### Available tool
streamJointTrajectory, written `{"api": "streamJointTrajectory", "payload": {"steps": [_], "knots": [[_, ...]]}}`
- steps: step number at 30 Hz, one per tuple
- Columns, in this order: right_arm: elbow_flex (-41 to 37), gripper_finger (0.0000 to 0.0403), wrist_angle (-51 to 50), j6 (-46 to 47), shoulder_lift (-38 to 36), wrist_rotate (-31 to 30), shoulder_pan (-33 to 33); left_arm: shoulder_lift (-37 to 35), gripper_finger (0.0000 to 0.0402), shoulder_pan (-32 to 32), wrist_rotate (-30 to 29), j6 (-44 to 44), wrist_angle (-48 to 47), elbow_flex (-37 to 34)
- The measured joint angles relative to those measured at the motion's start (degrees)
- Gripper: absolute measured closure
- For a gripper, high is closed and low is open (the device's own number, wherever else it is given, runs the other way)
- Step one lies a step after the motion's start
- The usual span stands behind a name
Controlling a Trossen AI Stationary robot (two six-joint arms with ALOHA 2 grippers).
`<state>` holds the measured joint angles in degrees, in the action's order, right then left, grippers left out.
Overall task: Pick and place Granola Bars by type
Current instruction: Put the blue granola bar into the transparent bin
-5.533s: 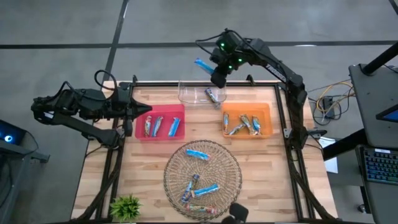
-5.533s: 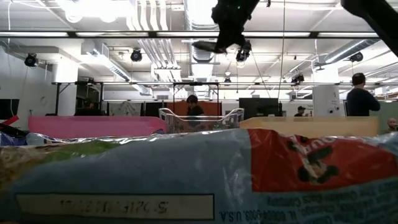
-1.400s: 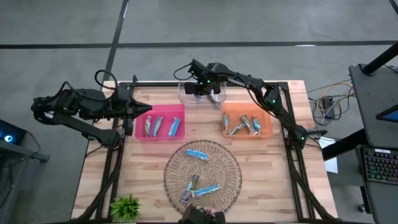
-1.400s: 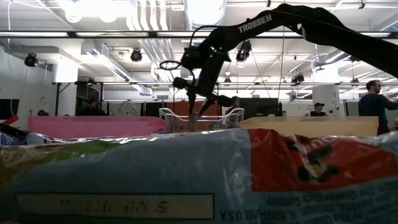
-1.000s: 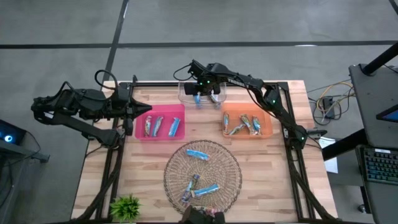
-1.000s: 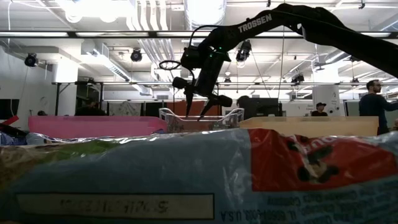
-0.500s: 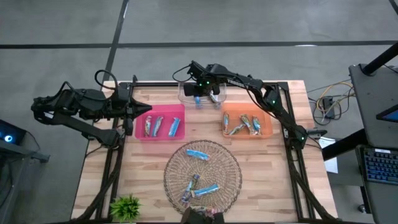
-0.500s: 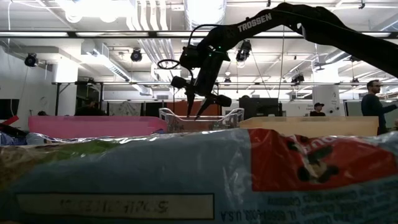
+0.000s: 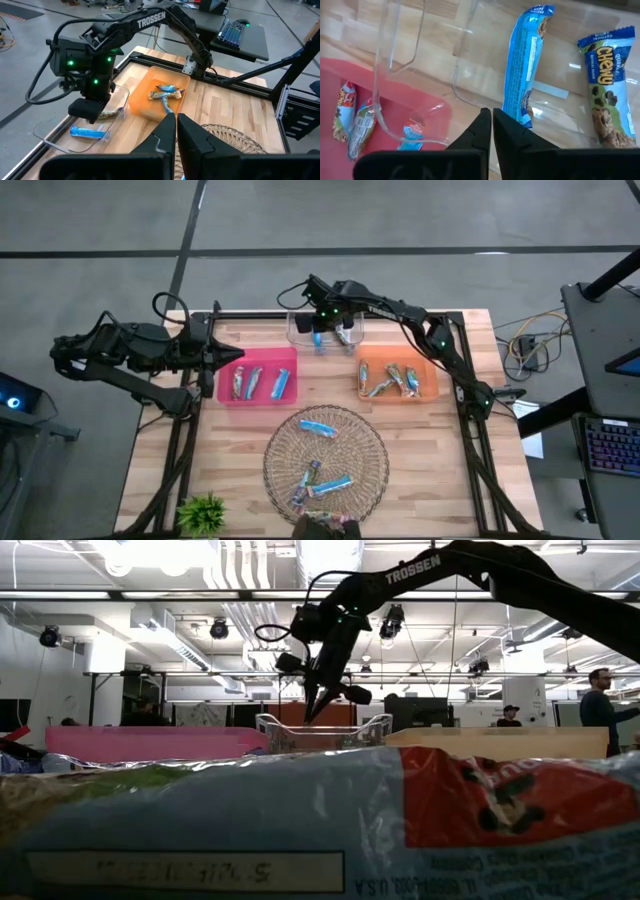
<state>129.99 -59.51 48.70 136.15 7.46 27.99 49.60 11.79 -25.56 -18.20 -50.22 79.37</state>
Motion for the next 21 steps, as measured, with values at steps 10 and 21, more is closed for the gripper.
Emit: {"api": "streamJointTrajectory", "payload": {"steps": [10, 21], "knots": [[0.02, 0.0392, -0.09, -7.45, -5.43, -3.03, -0.68, -0.01, 0.0401, 0.00, 0.50, -1.32, 0.00, 0.00], [0.09, 0.0392, 0.00, -13.87, -15.69, -7.77, -1.33, -0.01, 0.0401, 0.00, 0.52, -1.38, 0.00, 0.00]]}}
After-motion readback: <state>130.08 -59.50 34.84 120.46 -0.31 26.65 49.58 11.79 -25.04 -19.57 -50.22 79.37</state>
